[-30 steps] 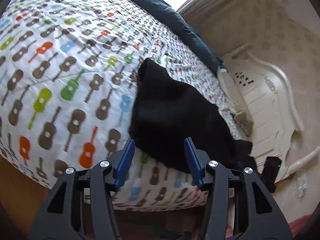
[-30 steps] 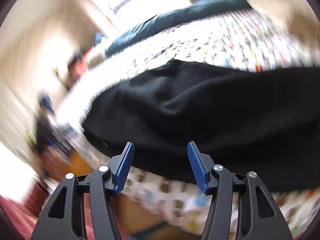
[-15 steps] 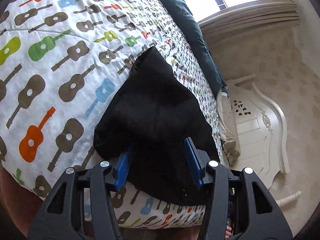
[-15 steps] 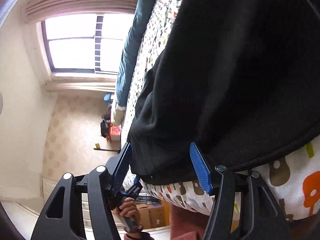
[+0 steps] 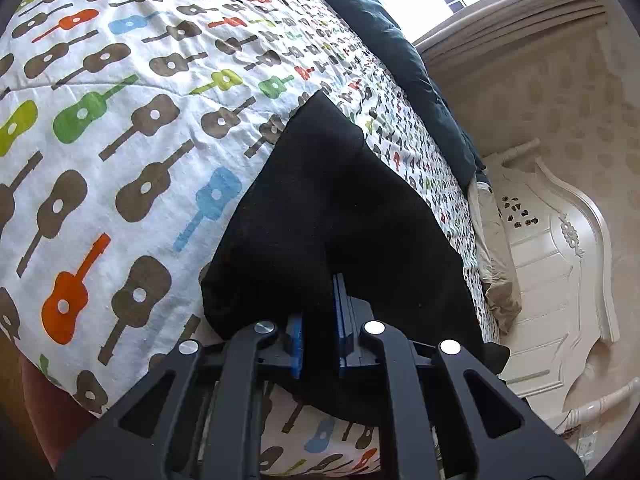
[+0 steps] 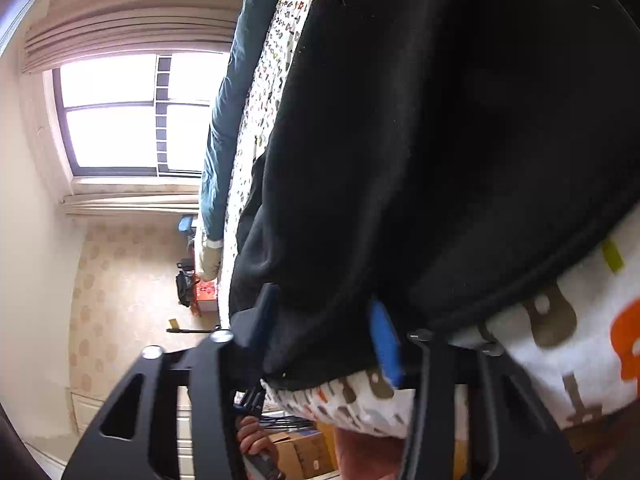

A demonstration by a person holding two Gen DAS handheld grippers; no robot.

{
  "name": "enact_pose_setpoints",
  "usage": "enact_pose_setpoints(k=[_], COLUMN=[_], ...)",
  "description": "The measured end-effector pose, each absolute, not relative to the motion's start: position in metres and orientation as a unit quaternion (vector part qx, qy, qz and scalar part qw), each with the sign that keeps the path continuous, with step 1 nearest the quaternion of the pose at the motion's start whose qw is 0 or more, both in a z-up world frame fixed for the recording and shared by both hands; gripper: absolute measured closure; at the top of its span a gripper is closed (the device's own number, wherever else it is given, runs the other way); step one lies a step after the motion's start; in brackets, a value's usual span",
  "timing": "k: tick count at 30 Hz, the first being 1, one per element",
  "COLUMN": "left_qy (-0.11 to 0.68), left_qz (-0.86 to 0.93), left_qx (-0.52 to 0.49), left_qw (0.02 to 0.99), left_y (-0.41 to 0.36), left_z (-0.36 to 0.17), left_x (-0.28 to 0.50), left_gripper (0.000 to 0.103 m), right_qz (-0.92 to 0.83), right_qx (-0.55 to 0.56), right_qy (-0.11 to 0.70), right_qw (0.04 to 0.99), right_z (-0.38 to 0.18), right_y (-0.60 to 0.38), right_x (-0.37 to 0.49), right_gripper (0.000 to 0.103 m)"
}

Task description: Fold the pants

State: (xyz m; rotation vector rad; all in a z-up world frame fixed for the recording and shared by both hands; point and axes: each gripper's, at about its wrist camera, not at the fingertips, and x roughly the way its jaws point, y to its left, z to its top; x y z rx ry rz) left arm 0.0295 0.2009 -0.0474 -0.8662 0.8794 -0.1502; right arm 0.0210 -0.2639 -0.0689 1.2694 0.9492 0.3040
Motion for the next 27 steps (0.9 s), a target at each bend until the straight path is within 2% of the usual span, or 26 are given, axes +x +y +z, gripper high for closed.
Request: enact_pose_setpoints(k=[1,2,7,11,14,17,20,21,22,25,26,27], left_qy=[0.410,0.406,0.390,0.413,0.393,0.389,0.390,0.391,0.388,0.365,0.356,0.347], left_qz=[-0.070,-0.070,-0.070,-0.068,-0.098,-0.106,-0.088,-0.080,-0.072,-0.047,-0.039,-0.035], left_qx=[-0.409,-0.411,-0.401,-0.391,-0.430,-0.434,-0.387,-0.368,-0.349,-0.297,-0.280,-0.266], left_qw=[0.812,0.814,0.826,0.820,0.807,0.805,0.831,0.840,0.850,0.881,0.891,0.899], left_y=[0.203,0.205,0.207,0.208,0.216,0.220,0.216,0.213,0.211,0.202,0.197,0.192], left_z=[-0.046,-0.043,-0.027,-0.048,-0.061,-0.058,-0.040,-0.033,-0.024,0.004,0.012,0.021], left_x=[0.028,0.026,0.010,0.010,0.009,0.005,-0.005,-0.009,-0.014,-0.020,-0.020,-0.018], left_gripper=[0.095,0.095,0.095,0.095,0.095,0.094,0.091,0.085,0.075,0.056,0.052,0.043], right_qz=[0.135,0.139,0.153,0.138,0.144,0.159,0.158,0.153,0.140,0.082,0.055,0.024], right_qx=[0.566,0.562,0.528,0.534,0.548,0.543,0.524,0.520,0.519,0.529,0.534,0.546], right_qy=[0.422,0.419,0.404,0.430,0.427,0.426,0.426,0.421,0.410,0.359,0.339,0.315], right_qw=[0.695,0.700,0.731,0.714,0.705,0.706,0.720,0.727,0.737,0.765,0.772,0.776], right_z=[-0.067,-0.063,-0.035,-0.063,-0.079,-0.072,-0.059,-0.053,-0.046,-0.030,-0.026,-0.022], right_y=[-0.263,-0.261,-0.260,-0.266,-0.266,-0.267,-0.276,-0.283,-0.295,-0.353,-0.375,-0.400], right_x=[0.022,0.023,0.006,-0.006,-0.005,-0.001,-0.005,-0.008,-0.013,-0.031,-0.038,-0.047], right_gripper=[0.089,0.093,0.095,0.096,0.097,0.093,0.084,0.077,0.071,0.069,0.067,0.063])
